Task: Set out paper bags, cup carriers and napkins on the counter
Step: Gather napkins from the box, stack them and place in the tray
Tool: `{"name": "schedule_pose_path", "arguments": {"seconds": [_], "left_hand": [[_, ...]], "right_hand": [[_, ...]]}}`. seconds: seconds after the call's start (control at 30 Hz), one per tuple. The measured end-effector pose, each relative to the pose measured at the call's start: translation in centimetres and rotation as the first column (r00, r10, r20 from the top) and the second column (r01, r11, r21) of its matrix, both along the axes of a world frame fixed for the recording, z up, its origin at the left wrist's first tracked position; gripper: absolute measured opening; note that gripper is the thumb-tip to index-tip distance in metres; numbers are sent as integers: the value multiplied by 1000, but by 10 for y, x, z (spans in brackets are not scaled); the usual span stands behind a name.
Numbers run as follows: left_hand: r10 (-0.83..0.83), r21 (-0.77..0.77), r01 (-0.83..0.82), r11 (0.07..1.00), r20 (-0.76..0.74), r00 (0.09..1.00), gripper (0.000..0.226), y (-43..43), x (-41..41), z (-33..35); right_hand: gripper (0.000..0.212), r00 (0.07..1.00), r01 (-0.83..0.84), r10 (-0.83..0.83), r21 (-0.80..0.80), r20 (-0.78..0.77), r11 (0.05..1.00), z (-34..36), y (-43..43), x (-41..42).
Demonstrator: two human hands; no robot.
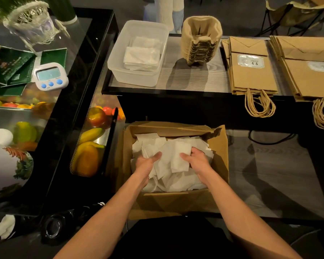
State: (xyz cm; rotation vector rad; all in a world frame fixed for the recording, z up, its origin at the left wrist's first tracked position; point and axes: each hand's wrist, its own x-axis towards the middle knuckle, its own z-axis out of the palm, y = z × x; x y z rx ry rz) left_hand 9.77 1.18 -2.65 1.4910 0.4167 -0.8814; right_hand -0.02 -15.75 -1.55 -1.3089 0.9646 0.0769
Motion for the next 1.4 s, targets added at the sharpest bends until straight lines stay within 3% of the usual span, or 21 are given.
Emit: {"name": "schedule_pose_path", "arguments": {"seconds": [0.07, 0.1, 0.23, 0.3, 0.37, 0.47, 0.6, 0.67, 0.77, 0.83, 0.9, 0.97, 1.1, 1.3, 1.4], "left_hand": [[19, 15, -19, 1000, 0, 1000, 84, -1, 0, 5], [32, 12, -32, 999, 0, 999, 81, -2, 0, 5], [36, 13, -36, 999, -5, 999, 95, -1, -1, -1], [24, 9, -24, 1000, 5, 1000, 122, 1, -2, -4], [-9, 18, 9, 1000, 18, 1000, 131, 0, -2, -4], [-74, 87, 71, 994, 34, 997, 95, 0, -4, 3], [-58, 63, 56, 996, 28, 998, 103, 5, -2, -2], [-23, 69, 23, 997, 10, 1000, 106, 6, 0, -6], [17, 46, -17, 999, -11, 1000, 76, 7, 3, -12], [22, 32, -21, 999, -43, 999, 83, 5, 4, -14], [22, 29, -21, 999, -57, 998, 68, 1, 2, -8], [28, 27, -26, 999, -93, 995, 38, -2, 3, -5], [20, -27, -25, 999, -166, 986, 36, -5, 4, -4], [-4, -191, -52, 980, -283, 959, 39, -3, -2, -1], [-6, -196, -52, 979, -282, 959, 30, 0, -4, -3]], "right_hand": [[32, 996, 86, -87, 89, 13, 992, -1, -8, -3], [35, 990, 129, -135, 163, 27, 978, -2, -11, -4], [39, 968, 184, -238, 415, 83, 891, -3, -17, -7], [38, 983, 108, -160, 426, 88, 898, -2, -14, -6], [38, 997, 45, -67, 376, 46, 926, -3, -9, -4], [30, 999, 43, -40, 206, -17, 978, -3, -2, 2], [23, 990, 135, -134, 25, -31, 990, 8, 2, 6], [21, 995, 97, -97, -164, 8, 982, 17, 2, 4], [19, 981, -126, 187, -555, 55, 822, 33, 4, 2], [25, 915, -289, 402, -737, -25, 611, 37, 8, 4], [26, 826, -383, 555, -821, -100, 422, 37, 16, 8], [20, 753, -435, 646, -831, -124, 347, 33, 24, 11], [18, 754, -493, 651, -732, -90, 470, 25, 34, 10], [14, 746, -587, 650, -609, -149, 534, 23, 34, 8], [10, 798, -542, 600, -498, -53, 677, 20, 30, 7]]}}
